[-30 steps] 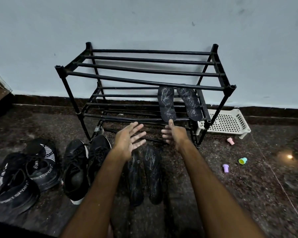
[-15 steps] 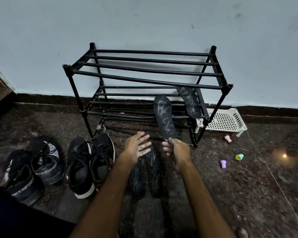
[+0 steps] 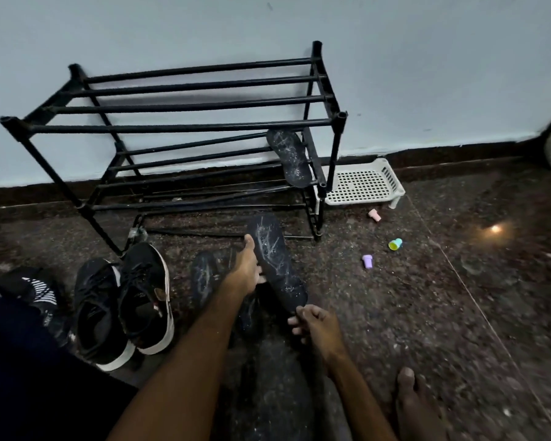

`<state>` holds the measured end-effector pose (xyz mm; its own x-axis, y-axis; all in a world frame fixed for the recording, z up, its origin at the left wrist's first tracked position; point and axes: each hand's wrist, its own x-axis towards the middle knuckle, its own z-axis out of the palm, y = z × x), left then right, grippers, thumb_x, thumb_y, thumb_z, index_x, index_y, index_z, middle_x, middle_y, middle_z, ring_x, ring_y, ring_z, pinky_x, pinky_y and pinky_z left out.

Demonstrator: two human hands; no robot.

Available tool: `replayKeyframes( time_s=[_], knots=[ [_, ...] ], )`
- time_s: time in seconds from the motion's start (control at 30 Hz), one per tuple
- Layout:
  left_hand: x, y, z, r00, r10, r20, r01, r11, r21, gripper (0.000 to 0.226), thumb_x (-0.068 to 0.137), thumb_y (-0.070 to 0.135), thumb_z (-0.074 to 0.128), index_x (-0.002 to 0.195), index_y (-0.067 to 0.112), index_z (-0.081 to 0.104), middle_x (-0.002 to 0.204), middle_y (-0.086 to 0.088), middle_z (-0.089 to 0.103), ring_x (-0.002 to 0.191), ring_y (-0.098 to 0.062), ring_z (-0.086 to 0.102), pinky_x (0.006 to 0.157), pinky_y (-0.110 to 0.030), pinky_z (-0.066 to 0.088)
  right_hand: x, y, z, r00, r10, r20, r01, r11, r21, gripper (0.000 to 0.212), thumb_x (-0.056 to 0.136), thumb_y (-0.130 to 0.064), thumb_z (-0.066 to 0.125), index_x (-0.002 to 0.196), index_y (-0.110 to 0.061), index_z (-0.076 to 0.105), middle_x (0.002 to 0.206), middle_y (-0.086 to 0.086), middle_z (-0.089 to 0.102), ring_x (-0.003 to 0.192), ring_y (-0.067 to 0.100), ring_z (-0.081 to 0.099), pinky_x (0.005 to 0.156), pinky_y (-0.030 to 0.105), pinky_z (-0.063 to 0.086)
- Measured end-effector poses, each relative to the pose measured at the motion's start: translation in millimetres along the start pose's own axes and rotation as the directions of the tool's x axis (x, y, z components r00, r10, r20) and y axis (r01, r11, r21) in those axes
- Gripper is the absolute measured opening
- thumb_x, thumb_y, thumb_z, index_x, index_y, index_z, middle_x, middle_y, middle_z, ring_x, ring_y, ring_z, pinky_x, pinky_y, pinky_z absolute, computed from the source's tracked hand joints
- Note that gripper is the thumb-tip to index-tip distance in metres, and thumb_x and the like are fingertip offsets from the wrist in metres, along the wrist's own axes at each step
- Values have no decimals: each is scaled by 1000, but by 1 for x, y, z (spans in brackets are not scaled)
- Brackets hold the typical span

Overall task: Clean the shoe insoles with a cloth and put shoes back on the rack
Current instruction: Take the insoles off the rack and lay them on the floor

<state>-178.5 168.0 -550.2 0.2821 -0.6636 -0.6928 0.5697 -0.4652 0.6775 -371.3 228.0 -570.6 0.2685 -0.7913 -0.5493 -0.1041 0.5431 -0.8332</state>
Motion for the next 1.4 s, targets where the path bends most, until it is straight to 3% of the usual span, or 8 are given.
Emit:
replayKeyframes(
  time_s=[0.2,0.3,0.4,0.6,0.8,0.97,1.1,1.4],
  knots=[
    [6,-25,4,997,-67,-40,72,985,155,78,97,64,27,155,12,21,158,-16,28,142,-39,33,107,-54,34,15,31,-6,995,93,-30,-92,995,47,22,100,-14,54,80,-8,61,65,1,67,42,4,51,39,17,35],
    [10,-34,2,993,-93,-75,110,953,284,77,97,64,28,153,11,27,155,-19,33,134,-41,41,95,-53,47,19,48,-5,993,111,-24,-111,993,33,22,100,-17,55,81,-7,63,64,2,67,44,7,51,39,18,35],
    [11,-38,0,995,-63,-83,97,850,518,76,99,60,29,151,5,28,151,-22,36,122,-42,53,71,-46,57,20,59,-6,989,149,-5,-149,987,-59,26,102,-22,51,84,-7,63,63,3,66,41,7,50,37,17,33],
    [10,-30,-8,980,162,-119,3,578,816,65,102,50,36,126,-9,52,125,-25,59,100,-38,65,66,-44,60,24,66,-18,966,247,-83,-259,884,-390,37,102,-31,50,81,-4,63,49,3,63,33,10,46,42,19,36],
    [-19,11,-6,990,137,-34,-111,904,414,37,104,32,47,128,5,55,117,-10,64,84,-23,64,65,-38,56,40,-11,4,993,114,-17,-115,982,-150,32,103,-27,47,83,-9,63,66,4,64,40,7,48,37,16,34],
    [-50,52,-16,967,246,69,-256,930,264,34,104,34,44,125,13,60,118,-4,68,98,-25,68,71,-38,57,69,-115,25,997,-63,-38,62,998,-27,33,103,-31,47,96,-5,67,79,6,69,56,11,54,48,22,38],
    [-65,64,-35,960,255,117,-275,940,202,32,105,33,42,126,16,59,118,-2,69,103,-24,67,81,-42,57,106,-170,38,991,-67,-114,72,997,40,38,102,-42,45,92,-10,63,82,7,71,56,13,56,45,20,39],
    [-72,70,-53,964,248,95,-261,951,167,31,105,33,41,122,17,61,117,-2,69,102,-23,67,80,-41,57,147,-194,58,968,-49,-245,70,995,76,35,102,-35,47,74,-16,58,65,0,67,39,5,52,37,13,33]
  ],
)
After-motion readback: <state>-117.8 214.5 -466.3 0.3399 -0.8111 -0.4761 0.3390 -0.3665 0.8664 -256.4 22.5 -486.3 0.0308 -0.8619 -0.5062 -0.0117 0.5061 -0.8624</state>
